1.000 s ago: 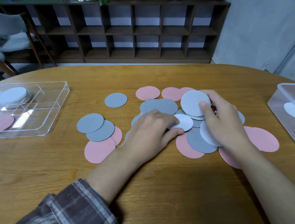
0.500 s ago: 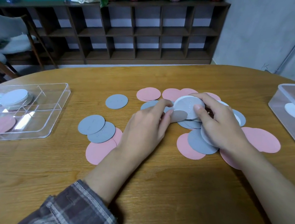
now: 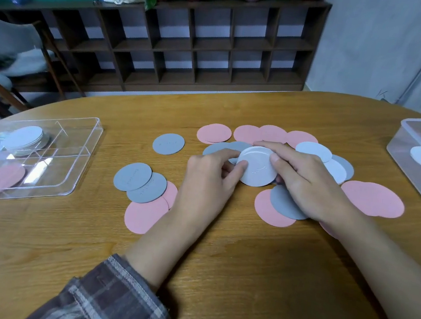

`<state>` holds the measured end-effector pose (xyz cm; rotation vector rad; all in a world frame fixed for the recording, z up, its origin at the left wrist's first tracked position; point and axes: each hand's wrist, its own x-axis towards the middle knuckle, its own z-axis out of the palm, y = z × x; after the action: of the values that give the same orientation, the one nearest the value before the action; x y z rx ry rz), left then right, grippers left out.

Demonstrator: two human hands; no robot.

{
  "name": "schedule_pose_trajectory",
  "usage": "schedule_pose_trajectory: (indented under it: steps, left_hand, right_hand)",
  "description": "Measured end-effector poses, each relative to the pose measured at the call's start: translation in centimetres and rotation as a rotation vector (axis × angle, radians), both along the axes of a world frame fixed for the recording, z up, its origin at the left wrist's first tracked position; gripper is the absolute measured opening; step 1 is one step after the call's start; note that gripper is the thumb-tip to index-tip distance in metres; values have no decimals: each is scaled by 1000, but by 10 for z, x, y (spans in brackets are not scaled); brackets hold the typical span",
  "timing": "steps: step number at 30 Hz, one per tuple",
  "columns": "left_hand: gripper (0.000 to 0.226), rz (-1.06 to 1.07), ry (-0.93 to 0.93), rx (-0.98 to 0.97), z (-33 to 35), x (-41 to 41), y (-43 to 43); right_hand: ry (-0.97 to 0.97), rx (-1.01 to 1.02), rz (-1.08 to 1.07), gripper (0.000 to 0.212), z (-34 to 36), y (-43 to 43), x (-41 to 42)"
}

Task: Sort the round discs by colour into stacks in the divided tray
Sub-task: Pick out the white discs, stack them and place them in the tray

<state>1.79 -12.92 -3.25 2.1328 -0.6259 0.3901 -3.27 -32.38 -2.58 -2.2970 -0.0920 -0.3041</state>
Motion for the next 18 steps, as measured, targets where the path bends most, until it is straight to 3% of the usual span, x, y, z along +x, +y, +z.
schedule_pose_trajectory:
  steps: [8, 13, 18]
  left_hand:
    - [28, 10, -121, 68, -5, 6, 2]
    - [27, -7, -153, 71, -8, 4, 1]
    - [28, -93, -136, 156, -12, 2, -4]
  right_hand:
    - [-37, -218, -22, 44, 3, 3, -1]
    - [-54, -162, -7, 28, 4, -6, -1]
    - [-149, -69, -152, 21, 5, -32, 6]
